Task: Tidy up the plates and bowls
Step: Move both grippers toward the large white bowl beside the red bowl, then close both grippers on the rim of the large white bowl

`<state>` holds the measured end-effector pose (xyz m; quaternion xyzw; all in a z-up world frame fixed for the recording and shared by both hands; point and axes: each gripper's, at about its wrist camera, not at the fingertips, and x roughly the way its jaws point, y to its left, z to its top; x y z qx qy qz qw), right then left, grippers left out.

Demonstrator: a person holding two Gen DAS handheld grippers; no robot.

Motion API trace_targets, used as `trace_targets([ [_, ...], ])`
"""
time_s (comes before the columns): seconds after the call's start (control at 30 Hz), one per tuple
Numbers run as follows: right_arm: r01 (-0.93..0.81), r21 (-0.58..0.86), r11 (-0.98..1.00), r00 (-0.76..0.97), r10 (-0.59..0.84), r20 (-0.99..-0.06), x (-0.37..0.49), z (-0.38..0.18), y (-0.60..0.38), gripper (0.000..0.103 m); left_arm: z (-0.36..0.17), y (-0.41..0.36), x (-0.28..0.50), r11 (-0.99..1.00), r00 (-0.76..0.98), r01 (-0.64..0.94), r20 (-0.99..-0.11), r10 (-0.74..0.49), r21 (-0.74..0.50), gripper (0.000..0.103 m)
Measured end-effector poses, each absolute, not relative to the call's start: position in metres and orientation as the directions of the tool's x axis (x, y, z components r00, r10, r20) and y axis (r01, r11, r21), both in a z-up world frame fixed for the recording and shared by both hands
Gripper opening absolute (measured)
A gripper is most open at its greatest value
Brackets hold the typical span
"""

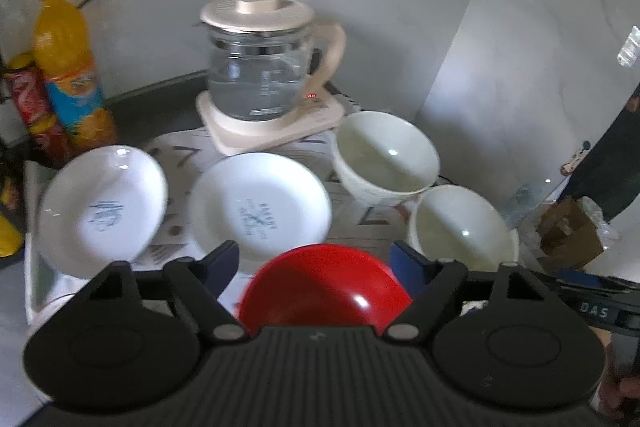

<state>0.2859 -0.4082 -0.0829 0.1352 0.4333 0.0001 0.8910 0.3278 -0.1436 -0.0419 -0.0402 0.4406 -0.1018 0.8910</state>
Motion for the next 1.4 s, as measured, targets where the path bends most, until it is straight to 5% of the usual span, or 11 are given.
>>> trace_targets([
  [0.27,0.141,0.252,0.957,0.578,0.127,-0.806,0.307,-0.108,-0.443,0.062,-0.067,-0.199,0.357,0.960,0.524,0.216,-0.809,-0.266,-0.176,0.064],
  [0.7,0.155,0.283,0.946,0.496,0.173,-0.851,0.344,-0.147,-0.469,0.031,-0.111,-0.253,0.403,0.941,0.411,0.257,-0.857,-0.312,-0.219,0.034],
  [1.2,0.117,0.256,0.960,0.437,0.182,-0.881,0.379,-0.177,-0.472,0.011,-0.166,-0.268,0.440,0.949,0.315,0.194,-0.900,-0.300,-0.248,0.003],
  [1.4,0.100,0.242,0.965,0.446,0.174,-0.878,0.381,-0.169,-0.470,0.010,-0.159,-0.270,0.437,0.953,0.344,0.182,-0.892,-0.292,-0.241,0.002],
])
